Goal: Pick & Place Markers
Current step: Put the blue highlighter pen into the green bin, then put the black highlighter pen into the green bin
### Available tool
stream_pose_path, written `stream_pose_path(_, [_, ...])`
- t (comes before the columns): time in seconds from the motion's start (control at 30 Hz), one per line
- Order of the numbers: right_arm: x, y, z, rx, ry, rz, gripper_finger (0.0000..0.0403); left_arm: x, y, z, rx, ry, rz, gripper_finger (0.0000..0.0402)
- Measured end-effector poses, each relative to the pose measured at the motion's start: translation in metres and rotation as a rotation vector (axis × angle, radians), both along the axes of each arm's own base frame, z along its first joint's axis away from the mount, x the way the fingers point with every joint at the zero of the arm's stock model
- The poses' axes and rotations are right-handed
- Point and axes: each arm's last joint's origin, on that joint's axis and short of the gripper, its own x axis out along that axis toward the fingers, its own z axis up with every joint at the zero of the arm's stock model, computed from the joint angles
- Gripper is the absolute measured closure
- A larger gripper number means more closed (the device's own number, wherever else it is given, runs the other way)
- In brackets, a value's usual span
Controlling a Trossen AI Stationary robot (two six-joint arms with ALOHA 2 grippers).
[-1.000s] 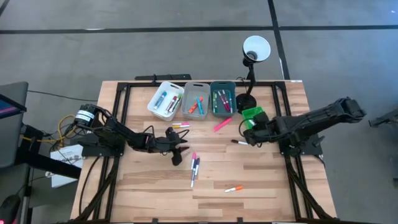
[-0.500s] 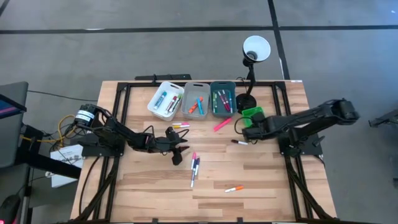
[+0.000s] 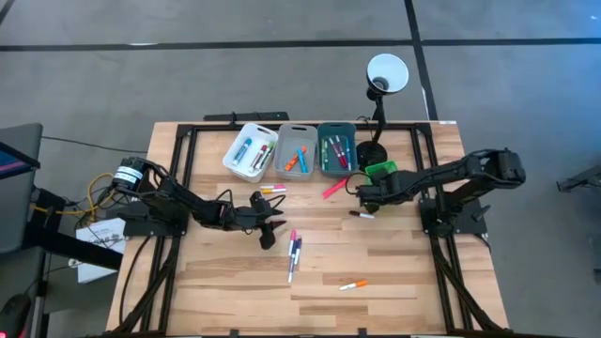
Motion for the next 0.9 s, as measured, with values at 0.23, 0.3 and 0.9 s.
stream_pose_path(0.23, [-0.002, -0.008, 0.003, 0.046, -0.01, -0.034, 0.0266, 0.0, 0.0, 0.0, 0.001, 0.0, 0.0, 0.0249])
stream_pose_path(0.3, [-0.004, -0.008, 0.01, 0.047, -0.015, -0.027, 0.0257, 0.0, 0.0, 0.0, 0.001, 0.0, 0.0, 0.0249])
stream_pose_path(0.9, [0.01, 0.048, 0.094, 0.064, -0.343, 0.585, 0.0261, 0.001, 0.0, 0.001, -0.004, -0.015, 0.001, 0.0249])
